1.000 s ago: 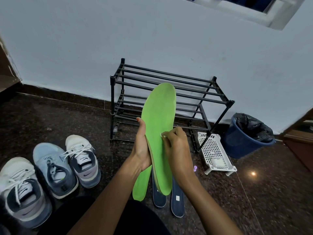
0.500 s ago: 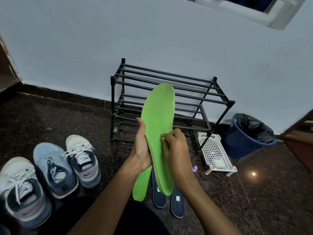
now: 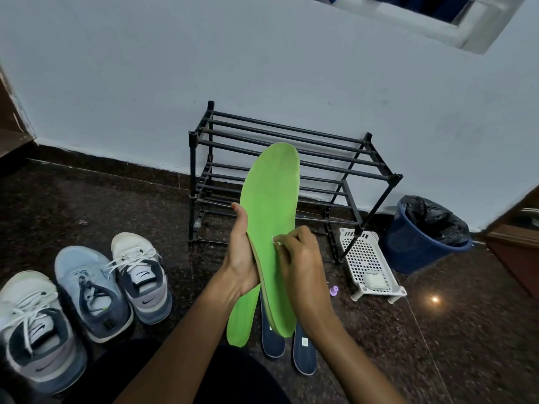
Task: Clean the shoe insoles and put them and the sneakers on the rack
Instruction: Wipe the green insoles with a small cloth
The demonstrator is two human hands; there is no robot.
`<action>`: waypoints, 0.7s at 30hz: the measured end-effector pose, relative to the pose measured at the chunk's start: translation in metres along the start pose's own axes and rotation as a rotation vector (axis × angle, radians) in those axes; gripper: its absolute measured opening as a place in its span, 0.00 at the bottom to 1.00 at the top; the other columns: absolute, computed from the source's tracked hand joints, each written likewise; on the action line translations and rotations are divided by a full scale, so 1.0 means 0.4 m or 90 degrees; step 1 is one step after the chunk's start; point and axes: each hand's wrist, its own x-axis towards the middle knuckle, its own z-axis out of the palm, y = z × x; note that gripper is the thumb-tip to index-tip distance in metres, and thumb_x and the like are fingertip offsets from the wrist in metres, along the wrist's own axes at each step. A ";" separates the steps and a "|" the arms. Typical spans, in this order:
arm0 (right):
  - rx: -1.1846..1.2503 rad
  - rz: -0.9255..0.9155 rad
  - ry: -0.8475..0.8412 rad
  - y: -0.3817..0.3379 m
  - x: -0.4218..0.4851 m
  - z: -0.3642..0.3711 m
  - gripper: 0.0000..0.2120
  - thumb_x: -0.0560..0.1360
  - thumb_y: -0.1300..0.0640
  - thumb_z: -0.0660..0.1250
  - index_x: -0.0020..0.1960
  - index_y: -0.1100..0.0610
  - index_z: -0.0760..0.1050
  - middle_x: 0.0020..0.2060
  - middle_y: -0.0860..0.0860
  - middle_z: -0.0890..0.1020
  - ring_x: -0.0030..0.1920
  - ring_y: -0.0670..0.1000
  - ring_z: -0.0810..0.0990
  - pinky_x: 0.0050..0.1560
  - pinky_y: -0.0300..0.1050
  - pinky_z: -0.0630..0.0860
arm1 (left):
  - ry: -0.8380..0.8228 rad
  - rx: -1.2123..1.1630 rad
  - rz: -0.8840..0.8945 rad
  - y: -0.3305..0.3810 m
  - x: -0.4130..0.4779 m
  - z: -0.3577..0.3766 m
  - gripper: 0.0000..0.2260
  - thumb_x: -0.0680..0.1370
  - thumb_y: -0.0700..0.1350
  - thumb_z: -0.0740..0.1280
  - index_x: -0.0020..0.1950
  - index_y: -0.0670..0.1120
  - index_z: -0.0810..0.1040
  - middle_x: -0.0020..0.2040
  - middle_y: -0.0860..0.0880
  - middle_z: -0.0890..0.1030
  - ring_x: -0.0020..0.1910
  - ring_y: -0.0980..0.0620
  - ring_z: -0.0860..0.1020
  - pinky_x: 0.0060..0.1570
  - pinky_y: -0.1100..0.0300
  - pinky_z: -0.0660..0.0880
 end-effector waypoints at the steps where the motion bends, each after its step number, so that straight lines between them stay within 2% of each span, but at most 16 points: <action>1: -0.006 0.007 0.005 0.007 0.006 -0.001 0.05 0.72 0.69 0.66 0.46 0.68 0.79 0.39 0.55 0.74 0.40 0.54 0.73 0.36 0.45 0.71 | -0.004 0.004 -0.002 -0.001 -0.001 0.002 0.36 0.76 0.68 0.43 0.56 0.44 0.79 0.50 0.42 0.84 0.47 0.45 0.83 0.48 0.51 0.78; 4: -0.032 0.043 0.030 0.031 0.031 -0.002 0.04 0.71 0.71 0.66 0.45 0.69 0.78 0.38 0.57 0.74 0.40 0.56 0.73 0.34 0.46 0.70 | -0.014 0.021 -0.013 -0.004 -0.004 0.007 0.36 0.76 0.68 0.42 0.55 0.44 0.79 0.49 0.42 0.84 0.46 0.45 0.83 0.47 0.50 0.78; 7: -0.031 0.069 0.031 0.038 0.035 0.005 0.03 0.73 0.70 0.64 0.45 0.69 0.76 0.39 0.53 0.72 0.42 0.56 0.73 0.38 0.43 0.68 | -0.014 0.024 -0.021 -0.005 -0.006 0.007 0.36 0.76 0.68 0.42 0.54 0.44 0.79 0.48 0.42 0.84 0.46 0.46 0.83 0.46 0.51 0.78; 10: -0.008 0.025 0.022 0.013 0.013 0.006 0.03 0.73 0.70 0.64 0.44 0.69 0.77 0.38 0.50 0.69 0.40 0.53 0.71 0.37 0.42 0.68 | -0.004 0.015 -0.004 0.000 -0.002 0.001 0.36 0.76 0.68 0.43 0.55 0.44 0.79 0.50 0.42 0.84 0.48 0.45 0.82 0.48 0.51 0.77; 14: 0.011 0.007 -0.013 -0.003 -0.009 -0.002 0.05 0.74 0.68 0.64 0.48 0.67 0.78 0.40 0.52 0.71 0.42 0.53 0.72 0.39 0.43 0.71 | 0.003 0.009 0.002 0.004 -0.001 -0.001 0.36 0.76 0.68 0.43 0.55 0.44 0.79 0.49 0.43 0.84 0.46 0.46 0.82 0.47 0.52 0.77; 18: -0.011 0.029 0.013 0.017 0.014 -0.010 0.04 0.72 0.70 0.65 0.45 0.68 0.78 0.38 0.53 0.72 0.40 0.53 0.72 0.36 0.43 0.68 | -0.011 0.018 -0.009 0.000 -0.004 0.007 0.36 0.76 0.68 0.42 0.55 0.44 0.79 0.49 0.42 0.84 0.46 0.46 0.82 0.48 0.51 0.77; 21: -0.039 0.057 0.016 0.032 0.030 -0.003 0.04 0.72 0.71 0.65 0.45 0.69 0.77 0.38 0.56 0.73 0.41 0.56 0.73 0.35 0.46 0.70 | -0.015 0.021 -0.022 -0.002 -0.006 0.010 0.36 0.76 0.68 0.42 0.54 0.44 0.79 0.48 0.42 0.84 0.46 0.45 0.82 0.48 0.51 0.78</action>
